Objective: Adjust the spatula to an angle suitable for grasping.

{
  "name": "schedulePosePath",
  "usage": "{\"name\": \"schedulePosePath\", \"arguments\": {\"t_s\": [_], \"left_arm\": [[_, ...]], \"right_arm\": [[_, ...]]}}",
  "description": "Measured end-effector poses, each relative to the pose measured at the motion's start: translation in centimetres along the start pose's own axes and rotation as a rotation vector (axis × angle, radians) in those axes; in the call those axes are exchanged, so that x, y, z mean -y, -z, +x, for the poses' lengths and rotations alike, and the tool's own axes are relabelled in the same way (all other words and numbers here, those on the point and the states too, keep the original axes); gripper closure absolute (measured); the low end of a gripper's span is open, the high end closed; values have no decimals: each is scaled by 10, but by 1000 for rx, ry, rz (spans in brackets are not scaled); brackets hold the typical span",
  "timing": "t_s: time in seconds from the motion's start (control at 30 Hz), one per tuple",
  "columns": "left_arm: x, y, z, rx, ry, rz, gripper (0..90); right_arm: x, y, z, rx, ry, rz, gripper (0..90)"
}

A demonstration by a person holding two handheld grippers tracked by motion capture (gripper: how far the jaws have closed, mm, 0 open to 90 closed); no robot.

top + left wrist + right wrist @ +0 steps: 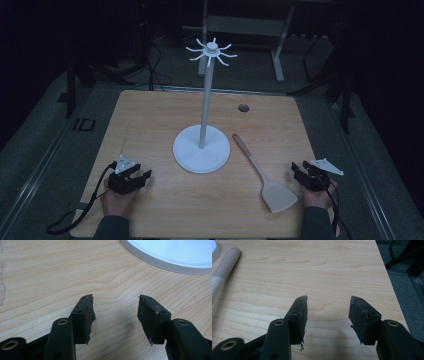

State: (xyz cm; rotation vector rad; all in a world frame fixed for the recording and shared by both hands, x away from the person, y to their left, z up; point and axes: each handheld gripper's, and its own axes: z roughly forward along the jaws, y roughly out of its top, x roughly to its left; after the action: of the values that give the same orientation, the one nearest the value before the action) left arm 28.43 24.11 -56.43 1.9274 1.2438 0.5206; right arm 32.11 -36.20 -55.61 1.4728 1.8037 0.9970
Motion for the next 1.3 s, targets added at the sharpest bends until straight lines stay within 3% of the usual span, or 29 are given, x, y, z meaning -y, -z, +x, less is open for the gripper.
{"name": "schedulePosePath", "arguments": {"t_s": [0.47,0.57,0.8,1.03,1.3], "left_arm": [[0,0,0,-8,-7,-7,480],[0,0,0,-8,-8,-8,480],[0,0,0,-8,-9,-8,480],[0,0,0,-4,-7,-7,477],[0,0,0,0,-3,-6,473]], "right_arm": [[-1,-2,0,-11,0,24,498],[-5,2,3,8,34,33,504],[-27,19,13,-20,76,30,517],[-60,34,45,-80,211,76,590],[-86,26,80,-137,267,141,610]]}}
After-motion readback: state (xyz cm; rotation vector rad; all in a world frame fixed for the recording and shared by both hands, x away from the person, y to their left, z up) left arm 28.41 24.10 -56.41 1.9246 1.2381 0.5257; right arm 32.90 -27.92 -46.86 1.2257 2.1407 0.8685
